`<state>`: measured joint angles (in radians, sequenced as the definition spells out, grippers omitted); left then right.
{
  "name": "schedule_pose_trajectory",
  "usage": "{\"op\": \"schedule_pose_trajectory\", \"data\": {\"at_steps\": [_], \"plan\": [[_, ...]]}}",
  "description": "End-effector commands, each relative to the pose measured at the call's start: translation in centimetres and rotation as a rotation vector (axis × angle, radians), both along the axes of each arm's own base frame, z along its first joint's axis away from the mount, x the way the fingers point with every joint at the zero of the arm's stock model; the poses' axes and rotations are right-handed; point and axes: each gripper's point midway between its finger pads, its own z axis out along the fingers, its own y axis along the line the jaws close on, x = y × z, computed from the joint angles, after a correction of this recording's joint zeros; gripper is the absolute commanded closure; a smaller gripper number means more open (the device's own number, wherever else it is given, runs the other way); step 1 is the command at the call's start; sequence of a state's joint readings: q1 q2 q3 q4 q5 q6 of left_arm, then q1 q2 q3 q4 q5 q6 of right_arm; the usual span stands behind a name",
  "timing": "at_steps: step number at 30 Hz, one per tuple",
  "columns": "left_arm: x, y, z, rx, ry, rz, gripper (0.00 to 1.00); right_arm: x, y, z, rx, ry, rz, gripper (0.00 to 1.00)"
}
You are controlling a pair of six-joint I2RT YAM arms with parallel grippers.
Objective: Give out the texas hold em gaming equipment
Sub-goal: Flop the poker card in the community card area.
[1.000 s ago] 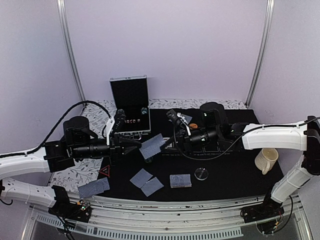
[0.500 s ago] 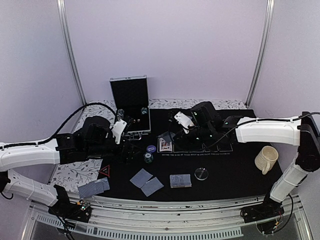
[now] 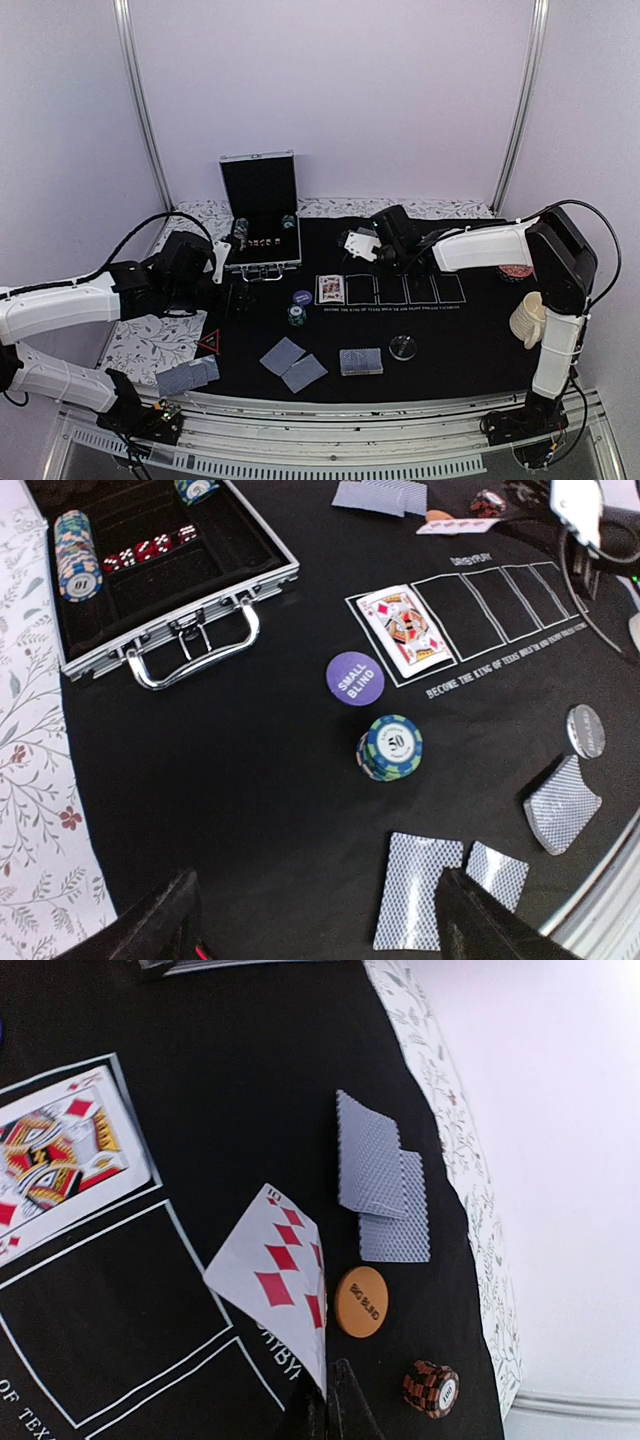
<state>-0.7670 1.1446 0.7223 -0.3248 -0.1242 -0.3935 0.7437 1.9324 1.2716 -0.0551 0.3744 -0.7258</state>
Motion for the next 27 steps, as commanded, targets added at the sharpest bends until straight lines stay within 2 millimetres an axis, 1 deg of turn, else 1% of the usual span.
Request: {"op": "schedule_pose_trajectory", "data": {"at_steps": [1,5,9,13,18,24,27], "plan": [[-0.3,1.5,-1.0,0.006,0.044,0.039,0.17,-1.8,1.2,-2.2,-0.075,0.034,0.174,0.98],[0.0,1.3,-1.0,-0.001,0.049,0.031,0.17,-3.5,1.4,-4.7,-0.097,0.150,0.219,0.98],[0.2,1.3,-1.1,0.002,0.053,0.034,0.17,-4.3,0.5,-7.3,-0.150,0.224,0.193,0.98],[0.1,1.4,-1.2,0.002,0.057,0.033,0.17,-5.2,0.1,-8.9,-0.188,0.283,0.190,0.98],[0.1,1.3,-1.3,0.000,0.063,0.030,0.17,-6.4,0.7,-9.0,-0.169,0.310,0.200,0.98],[0.1,1.4,-1.4,0.002,0.066,0.030,0.17,-8.2,1.7,-8.9,-0.172,0.308,0.275,0.97],[0.0,1.4,-1.4,0.003,0.066,0.029,0.17,-8.4,1.9,-8.7,-0.178,0.306,0.291,0.98]]}}
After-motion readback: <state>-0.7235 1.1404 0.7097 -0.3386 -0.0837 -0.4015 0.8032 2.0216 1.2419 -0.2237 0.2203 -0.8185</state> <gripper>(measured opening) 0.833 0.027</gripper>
